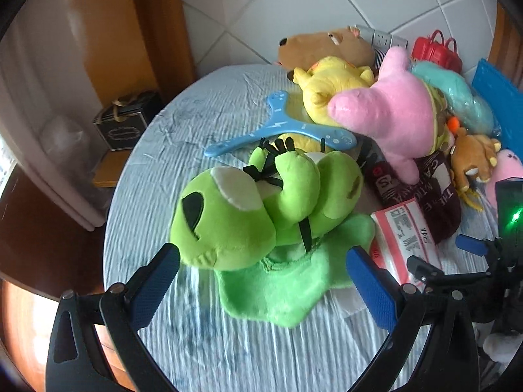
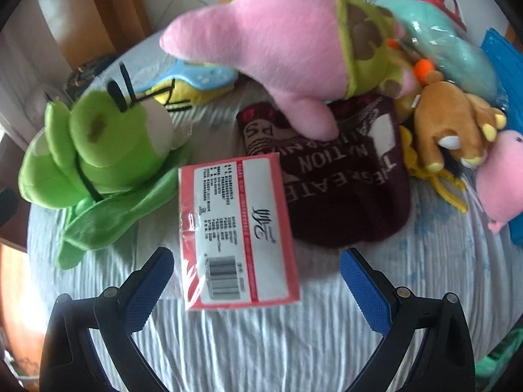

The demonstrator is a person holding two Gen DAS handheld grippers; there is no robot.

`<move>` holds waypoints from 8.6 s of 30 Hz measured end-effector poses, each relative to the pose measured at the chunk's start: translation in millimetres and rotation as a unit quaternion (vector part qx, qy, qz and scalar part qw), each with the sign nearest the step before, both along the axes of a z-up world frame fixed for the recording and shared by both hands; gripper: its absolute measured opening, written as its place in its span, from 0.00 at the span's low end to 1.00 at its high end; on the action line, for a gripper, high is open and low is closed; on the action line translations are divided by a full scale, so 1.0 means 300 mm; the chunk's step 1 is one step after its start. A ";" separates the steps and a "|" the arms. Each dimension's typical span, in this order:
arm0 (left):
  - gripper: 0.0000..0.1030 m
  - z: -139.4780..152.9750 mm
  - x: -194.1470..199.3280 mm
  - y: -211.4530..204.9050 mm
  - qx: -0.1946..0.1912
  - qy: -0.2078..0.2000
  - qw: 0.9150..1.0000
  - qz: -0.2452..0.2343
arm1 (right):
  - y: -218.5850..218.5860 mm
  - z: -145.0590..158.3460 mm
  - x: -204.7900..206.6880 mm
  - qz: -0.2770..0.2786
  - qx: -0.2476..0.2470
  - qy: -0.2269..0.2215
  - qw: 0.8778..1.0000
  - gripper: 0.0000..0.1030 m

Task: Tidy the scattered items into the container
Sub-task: 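Grasp the red-and-white tissue pack with the right tool while the left tool moves toward the maroon sock, then grasp the maroon knit sock with the left tool while the right tool holds the tissue pack, then carry the sock in the left tool and tissue pack in the right tool over the blue crate, then open the left tool to drop the sock while the right tool releases the tissue pack into the crate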

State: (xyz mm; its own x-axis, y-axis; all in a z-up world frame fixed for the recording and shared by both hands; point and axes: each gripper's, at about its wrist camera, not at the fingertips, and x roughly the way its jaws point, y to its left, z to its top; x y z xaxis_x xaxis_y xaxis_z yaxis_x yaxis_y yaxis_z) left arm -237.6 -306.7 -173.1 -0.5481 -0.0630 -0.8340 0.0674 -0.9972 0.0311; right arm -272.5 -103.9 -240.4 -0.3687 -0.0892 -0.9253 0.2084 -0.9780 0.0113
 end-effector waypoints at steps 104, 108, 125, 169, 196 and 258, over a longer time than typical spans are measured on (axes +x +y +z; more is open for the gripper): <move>0.18 -0.140 -0.204 0.817 0.004 -0.046 0.997 -0.062 | 1.044 -0.011 -0.023 -0.068 0.003 -0.009 0.998 0.84; 0.18 -0.052 -0.137 0.795 -0.008 -0.029 0.996 -0.084 | 1.018 0.097 0.038 -0.065 0.001 0.024 0.998 0.84; 0.18 0.190 0.038 0.739 -0.019 0.061 0.984 -0.165 | 0.916 0.353 0.242 -0.081 0.036 0.126 0.988 0.84; 0.18 0.897 0.266 1.926 0.017 0.192 0.901 -0.388 | 1.972 0.933 0.592 -0.099 0.019 0.229 0.968 0.84; 0.18 0.994 -0.699 2.792 -0.006 0.135 0.923 -0.359 | 2.683 1.200 -0.344 -0.085 0.030 0.198 0.976 0.84; 0.50 0.375 -1.404 3.002 -0.062 -0.136 0.966 -0.211 | 2.844 0.447 -1.429 -0.079 0.047 -0.063 0.994 0.99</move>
State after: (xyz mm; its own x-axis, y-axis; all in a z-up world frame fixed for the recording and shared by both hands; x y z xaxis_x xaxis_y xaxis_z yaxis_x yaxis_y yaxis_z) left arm -658.9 593.9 -60.6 -0.3091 0.0086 -0.9510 -0.3710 -0.9218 0.1123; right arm -701.1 749.2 -106.3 -0.2516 0.0492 -0.9666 0.0539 -0.9964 -0.0648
